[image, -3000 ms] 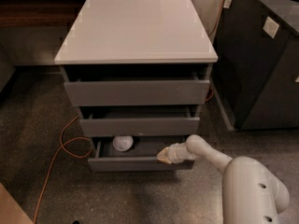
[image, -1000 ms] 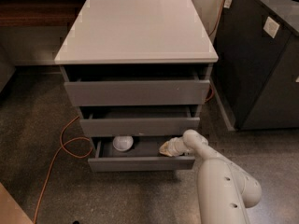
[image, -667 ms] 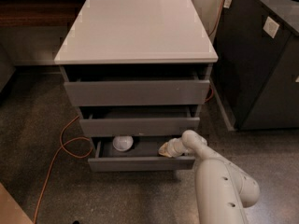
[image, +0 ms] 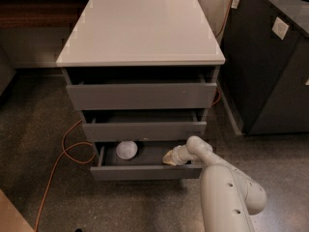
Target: Pick coke can from bottom drawer and place on counter
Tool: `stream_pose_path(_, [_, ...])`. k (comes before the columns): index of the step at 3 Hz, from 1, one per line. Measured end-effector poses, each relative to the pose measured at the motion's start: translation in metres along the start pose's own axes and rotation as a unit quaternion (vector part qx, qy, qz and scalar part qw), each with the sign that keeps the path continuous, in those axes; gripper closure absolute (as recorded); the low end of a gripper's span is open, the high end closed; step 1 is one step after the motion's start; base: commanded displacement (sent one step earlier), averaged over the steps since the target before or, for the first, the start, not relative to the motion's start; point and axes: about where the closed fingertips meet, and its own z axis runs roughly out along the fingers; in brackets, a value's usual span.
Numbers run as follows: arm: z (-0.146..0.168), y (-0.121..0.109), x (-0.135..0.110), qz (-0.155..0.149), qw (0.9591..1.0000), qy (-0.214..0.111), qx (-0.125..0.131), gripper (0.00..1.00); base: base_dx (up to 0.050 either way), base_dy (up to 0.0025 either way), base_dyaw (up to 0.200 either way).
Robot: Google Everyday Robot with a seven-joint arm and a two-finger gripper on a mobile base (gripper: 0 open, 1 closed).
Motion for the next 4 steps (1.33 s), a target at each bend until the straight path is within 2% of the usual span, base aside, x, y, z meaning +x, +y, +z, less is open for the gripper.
stream_pose_path(2, [0.01,0.029,-0.003,0.004,0.9994,-0.011,-0.032,1.0,0.0,0.0,0.0])
stream_pose_path(4, [0.014,0.06,-0.007,0.009,0.9987,-0.019,-0.045,1.0,0.0,0.0,0.0])
